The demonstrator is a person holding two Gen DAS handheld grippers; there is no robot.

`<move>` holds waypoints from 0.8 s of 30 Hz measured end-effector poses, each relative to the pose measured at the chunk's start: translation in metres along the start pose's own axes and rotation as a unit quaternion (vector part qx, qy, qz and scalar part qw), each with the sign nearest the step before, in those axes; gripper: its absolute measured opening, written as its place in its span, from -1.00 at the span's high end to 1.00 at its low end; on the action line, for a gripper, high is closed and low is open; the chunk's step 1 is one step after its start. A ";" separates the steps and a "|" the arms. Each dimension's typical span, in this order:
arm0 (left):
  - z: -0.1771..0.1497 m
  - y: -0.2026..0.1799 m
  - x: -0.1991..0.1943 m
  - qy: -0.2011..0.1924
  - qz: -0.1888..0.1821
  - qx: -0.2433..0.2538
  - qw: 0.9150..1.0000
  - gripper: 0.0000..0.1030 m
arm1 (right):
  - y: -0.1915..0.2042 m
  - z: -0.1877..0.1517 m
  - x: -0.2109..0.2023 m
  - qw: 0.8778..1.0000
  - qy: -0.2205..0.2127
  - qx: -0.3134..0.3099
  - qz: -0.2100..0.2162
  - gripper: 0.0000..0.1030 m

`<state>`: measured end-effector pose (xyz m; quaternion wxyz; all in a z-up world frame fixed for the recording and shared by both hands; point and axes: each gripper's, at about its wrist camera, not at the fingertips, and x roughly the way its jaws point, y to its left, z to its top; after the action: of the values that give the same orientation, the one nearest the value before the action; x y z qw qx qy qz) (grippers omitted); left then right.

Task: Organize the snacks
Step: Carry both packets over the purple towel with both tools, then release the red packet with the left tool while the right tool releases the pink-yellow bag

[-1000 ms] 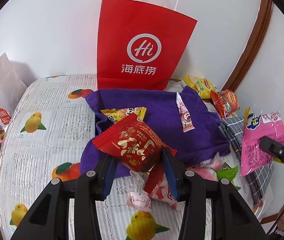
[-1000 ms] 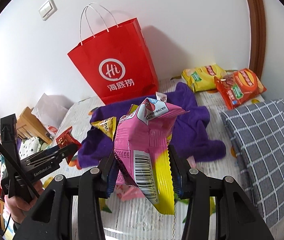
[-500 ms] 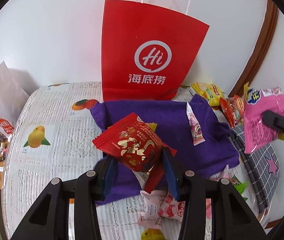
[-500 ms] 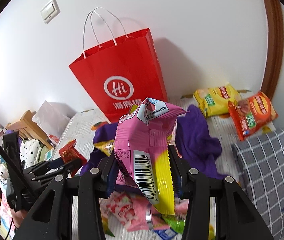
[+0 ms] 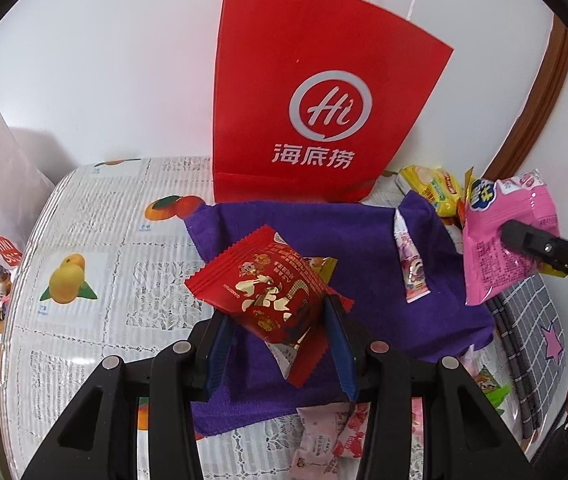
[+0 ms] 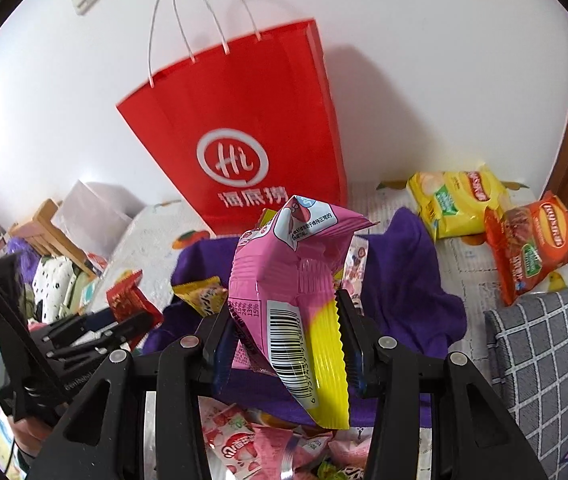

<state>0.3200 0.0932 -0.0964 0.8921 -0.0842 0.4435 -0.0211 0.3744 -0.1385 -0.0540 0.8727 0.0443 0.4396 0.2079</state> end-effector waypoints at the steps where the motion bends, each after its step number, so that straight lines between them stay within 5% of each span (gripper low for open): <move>1: 0.000 0.001 0.002 0.001 0.000 0.000 1.000 0.18 | -0.002 -0.001 0.005 1.000 0.005 0.001 0.001 0.13; 24: -0.016 -0.006 0.065 0.070 -0.027 -0.010 0.997 0.17 | -0.026 -0.016 0.086 0.991 0.129 -0.019 -0.026 0.12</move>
<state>0.3472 0.0781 -0.1559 0.8571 -0.1034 0.5026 -0.0462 0.4158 -0.1293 -0.1346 0.8142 -0.0112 0.5457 0.1979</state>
